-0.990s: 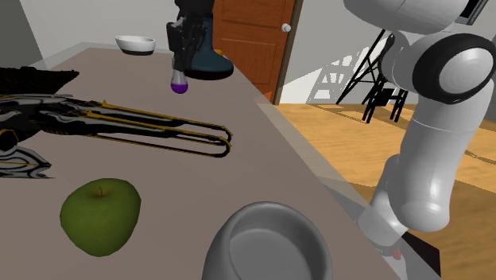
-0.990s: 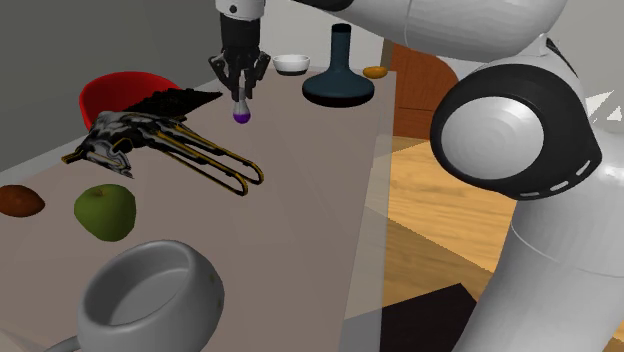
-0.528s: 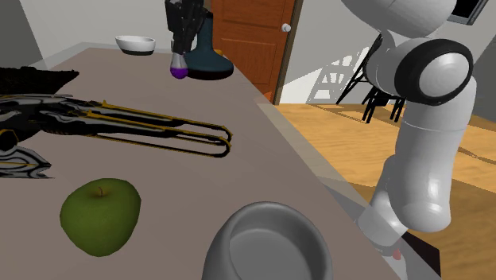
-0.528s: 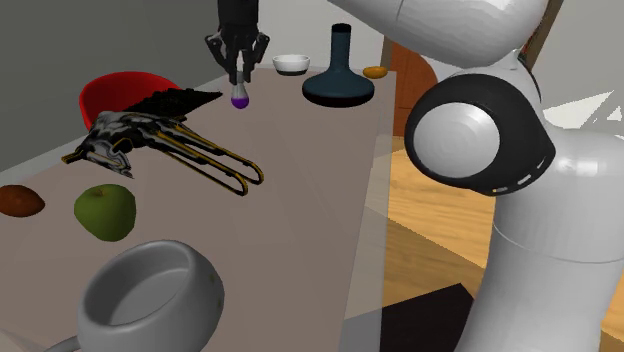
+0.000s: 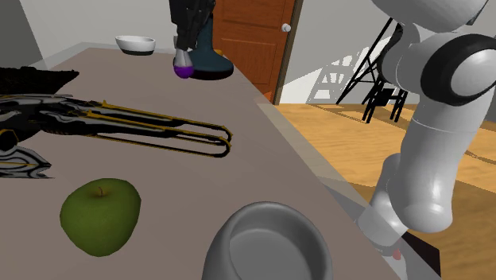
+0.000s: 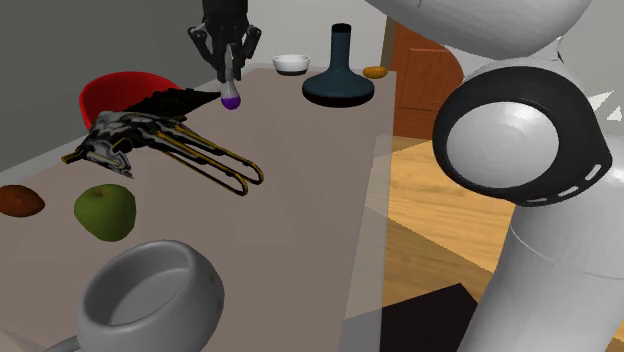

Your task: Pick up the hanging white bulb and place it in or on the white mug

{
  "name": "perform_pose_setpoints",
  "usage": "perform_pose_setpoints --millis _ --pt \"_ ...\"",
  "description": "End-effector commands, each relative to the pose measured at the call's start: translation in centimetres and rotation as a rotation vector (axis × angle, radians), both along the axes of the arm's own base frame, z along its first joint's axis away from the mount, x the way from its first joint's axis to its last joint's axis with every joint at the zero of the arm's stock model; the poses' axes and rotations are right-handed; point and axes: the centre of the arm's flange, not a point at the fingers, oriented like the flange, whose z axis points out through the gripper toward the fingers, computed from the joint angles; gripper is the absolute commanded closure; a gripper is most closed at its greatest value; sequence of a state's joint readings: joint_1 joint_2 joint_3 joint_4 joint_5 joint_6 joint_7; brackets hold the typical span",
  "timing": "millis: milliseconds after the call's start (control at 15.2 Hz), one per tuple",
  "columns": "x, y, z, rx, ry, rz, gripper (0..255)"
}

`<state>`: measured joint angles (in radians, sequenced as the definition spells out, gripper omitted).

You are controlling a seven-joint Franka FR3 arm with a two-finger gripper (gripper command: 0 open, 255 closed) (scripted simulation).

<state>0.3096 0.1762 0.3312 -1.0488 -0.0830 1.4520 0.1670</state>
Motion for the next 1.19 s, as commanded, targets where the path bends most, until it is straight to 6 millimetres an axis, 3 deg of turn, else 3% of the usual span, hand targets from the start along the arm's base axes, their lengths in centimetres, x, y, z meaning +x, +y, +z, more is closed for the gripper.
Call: perform_pose_setpoints --millis 0,1122 --pt "-2.4 0.9 0.1 0.000 0.000 -0.001 255" --pt "-23.0 9.8 1.0 0.000 0.000 -0.001 255"
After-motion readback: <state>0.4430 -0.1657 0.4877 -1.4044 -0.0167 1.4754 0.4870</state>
